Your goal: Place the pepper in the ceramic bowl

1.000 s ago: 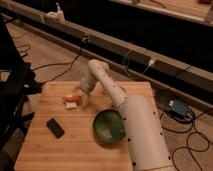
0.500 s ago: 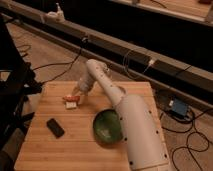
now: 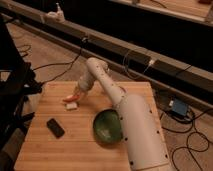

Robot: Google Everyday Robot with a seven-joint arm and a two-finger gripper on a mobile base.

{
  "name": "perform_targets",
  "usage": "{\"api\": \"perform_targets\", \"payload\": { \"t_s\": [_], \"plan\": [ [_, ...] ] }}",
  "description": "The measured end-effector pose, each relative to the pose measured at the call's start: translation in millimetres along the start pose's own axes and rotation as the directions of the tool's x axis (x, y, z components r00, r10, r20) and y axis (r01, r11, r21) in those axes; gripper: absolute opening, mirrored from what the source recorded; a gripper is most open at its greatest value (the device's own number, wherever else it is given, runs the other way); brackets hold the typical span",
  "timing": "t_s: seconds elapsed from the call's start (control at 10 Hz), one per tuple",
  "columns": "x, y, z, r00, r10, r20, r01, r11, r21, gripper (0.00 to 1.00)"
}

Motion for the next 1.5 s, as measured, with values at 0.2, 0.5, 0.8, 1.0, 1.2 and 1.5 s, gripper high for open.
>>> {"api": "perform_targets", "payload": {
  "t_s": [0.2, 0.5, 0.8, 1.0, 1.2, 1.5],
  "plan": [
    [-7.9, 3.1, -31.3, 1.0, -0.008, -0.007, 0.008, 1.0, 0.019, 0.0],
    [-14.3, 37.2, -80.8, 0.999, -0.013, -0.03, 0.013, 1.0, 0.005, 0.0],
    [-13.9, 104.9, -116.0, 0.997, 0.014, -0.077, -0.019, 0.998, -0.063, 0.0],
    [-12.6, 160.5, -138.7, 0.992, 0.07, -0.105, -0.08, 0.993, -0.086, 0.0],
    [-11.6, 201.4, -152.6, 0.986, 0.129, -0.103, -0.137, 0.987, -0.079, 0.08],
    [-9.5, 271.2, -156.4, 0.972, 0.217, -0.096, -0.227, 0.967, -0.118, 0.39]
  ]
}}
